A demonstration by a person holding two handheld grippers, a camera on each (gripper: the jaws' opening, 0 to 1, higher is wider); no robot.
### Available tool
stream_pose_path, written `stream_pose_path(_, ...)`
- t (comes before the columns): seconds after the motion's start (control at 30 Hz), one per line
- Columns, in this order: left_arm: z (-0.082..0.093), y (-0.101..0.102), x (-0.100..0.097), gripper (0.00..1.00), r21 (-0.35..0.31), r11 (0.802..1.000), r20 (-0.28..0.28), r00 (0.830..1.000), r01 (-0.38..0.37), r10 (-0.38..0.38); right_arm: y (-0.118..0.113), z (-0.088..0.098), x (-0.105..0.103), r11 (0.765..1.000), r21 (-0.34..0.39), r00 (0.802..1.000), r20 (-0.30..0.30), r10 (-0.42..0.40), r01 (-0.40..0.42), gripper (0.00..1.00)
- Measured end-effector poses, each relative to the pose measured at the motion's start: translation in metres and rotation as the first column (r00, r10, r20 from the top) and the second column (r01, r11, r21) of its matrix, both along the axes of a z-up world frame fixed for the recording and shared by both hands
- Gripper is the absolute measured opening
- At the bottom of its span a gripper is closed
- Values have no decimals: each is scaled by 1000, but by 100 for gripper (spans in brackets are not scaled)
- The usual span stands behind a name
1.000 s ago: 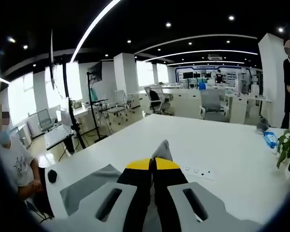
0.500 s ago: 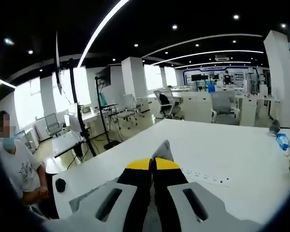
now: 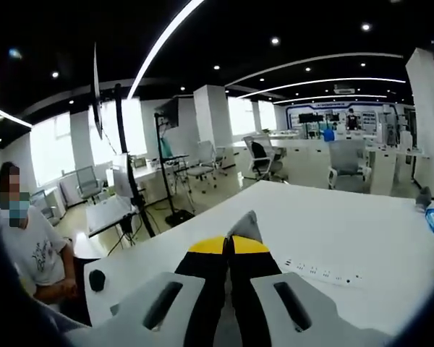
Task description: Fold the towel on the table until its edges align and the towel forms a compact rectangular stack.
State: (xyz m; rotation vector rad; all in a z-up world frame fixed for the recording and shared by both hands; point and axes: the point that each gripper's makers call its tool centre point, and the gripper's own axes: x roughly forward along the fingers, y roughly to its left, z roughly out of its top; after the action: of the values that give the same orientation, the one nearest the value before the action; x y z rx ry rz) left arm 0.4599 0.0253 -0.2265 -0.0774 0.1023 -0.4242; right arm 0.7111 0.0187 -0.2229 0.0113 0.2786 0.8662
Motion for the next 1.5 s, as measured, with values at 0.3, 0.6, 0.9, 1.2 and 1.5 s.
stream_pose_path(0.3,-15,25,-1,6,-2,998,-29,998,-59,59,20,-10,-7,999,-21,1000,-9,27,-27,0)
stream_pose_path(0.6,-40,50,-1,7,-2,994,-80,990,-113,112,36,-36,-7,998,-48,998,-54,34,-37,0)
stream_pose_path(0.9,-67,77,-7,7,-31,983,-139,974,-182,176,71,-64,-4,993,-84,994,-88,71,-78,0)
stream_pose_path(1.2,-94,102,-13,7,-44,971,-195,956,-234,221,107,-90,-7,987,-107,987,-120,104,-117,0)
stream_pose_path(1.5,-124,127,-17,7,-68,955,-254,930,-290,265,141,-122,-15,980,-133,978,-168,125,-148,0)
